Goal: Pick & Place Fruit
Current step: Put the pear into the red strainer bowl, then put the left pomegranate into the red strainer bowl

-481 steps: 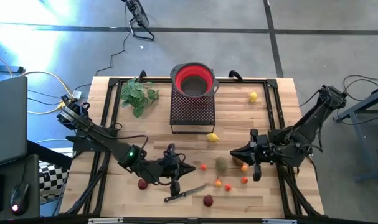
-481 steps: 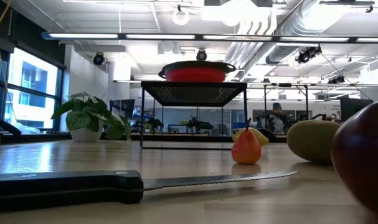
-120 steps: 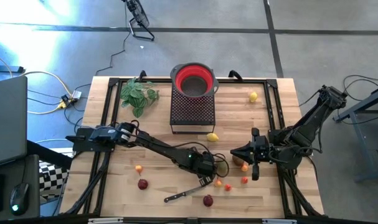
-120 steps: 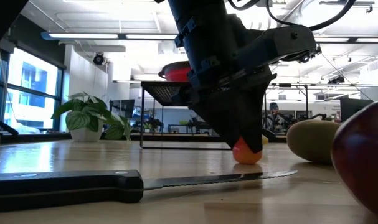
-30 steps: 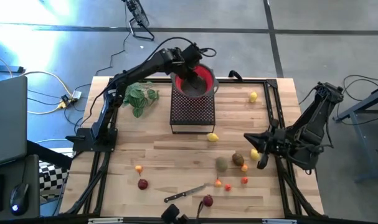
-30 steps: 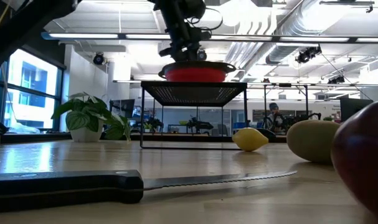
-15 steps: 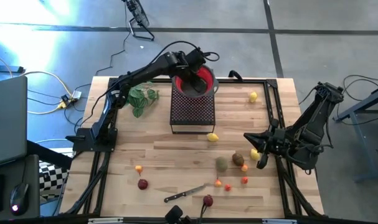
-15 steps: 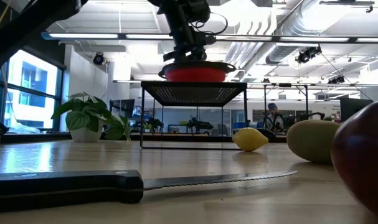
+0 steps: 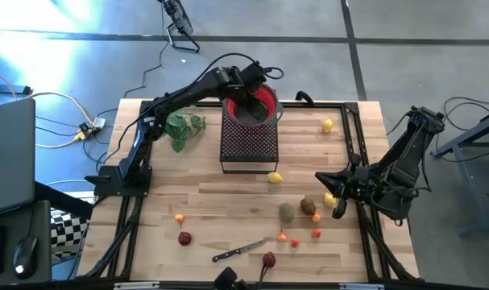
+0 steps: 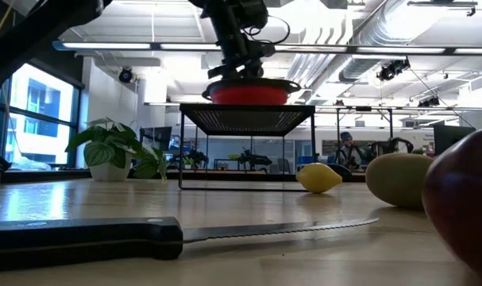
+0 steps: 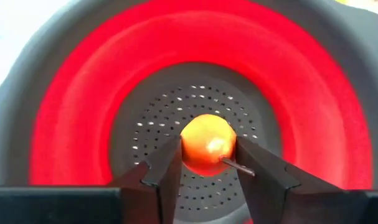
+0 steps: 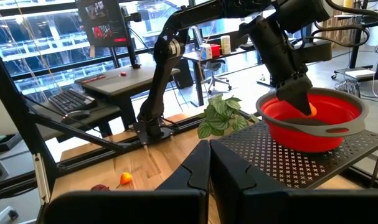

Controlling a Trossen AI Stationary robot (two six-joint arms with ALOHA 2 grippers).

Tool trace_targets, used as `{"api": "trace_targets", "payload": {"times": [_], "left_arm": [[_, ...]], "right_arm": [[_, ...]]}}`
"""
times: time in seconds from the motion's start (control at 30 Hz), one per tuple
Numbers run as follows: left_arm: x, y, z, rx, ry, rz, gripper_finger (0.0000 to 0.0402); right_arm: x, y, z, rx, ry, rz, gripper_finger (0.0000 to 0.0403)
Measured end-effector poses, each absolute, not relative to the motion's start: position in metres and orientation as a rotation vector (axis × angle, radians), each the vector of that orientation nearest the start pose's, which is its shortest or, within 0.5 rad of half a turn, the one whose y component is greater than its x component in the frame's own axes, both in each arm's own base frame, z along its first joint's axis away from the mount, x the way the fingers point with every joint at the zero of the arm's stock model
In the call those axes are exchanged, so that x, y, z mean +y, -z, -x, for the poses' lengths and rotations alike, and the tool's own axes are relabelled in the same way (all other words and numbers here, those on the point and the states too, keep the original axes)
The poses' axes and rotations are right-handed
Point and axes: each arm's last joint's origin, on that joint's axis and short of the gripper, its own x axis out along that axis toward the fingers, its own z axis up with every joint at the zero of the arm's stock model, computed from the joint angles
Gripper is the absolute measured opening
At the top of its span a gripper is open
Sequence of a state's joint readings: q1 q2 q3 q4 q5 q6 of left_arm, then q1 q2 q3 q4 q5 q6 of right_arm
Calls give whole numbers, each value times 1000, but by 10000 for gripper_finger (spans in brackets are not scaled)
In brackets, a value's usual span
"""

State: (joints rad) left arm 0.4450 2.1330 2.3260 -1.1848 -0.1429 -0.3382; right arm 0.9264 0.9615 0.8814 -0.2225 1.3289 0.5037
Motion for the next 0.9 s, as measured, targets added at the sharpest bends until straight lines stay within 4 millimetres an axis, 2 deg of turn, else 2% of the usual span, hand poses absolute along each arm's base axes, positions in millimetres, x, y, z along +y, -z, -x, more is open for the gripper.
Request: {"api": "trace_targets", "payload": {"times": [0.2,0.4,0.57,0.9], "left_arm": [[194,-352,-398,897,-684,463,182],[194,-352,-398,897,-684,463,186],[194,-352,-398,892,-684,463,164],[194,-353,-399,889,-684,462,81]], "right_arm": [[134,-338,-136,27,419,-221,3],[134,-338,-136,27,418,-221,3],[134,-338,-136,27,418,-221,3],[134,-338,-136,27,418,-221,3]]}}
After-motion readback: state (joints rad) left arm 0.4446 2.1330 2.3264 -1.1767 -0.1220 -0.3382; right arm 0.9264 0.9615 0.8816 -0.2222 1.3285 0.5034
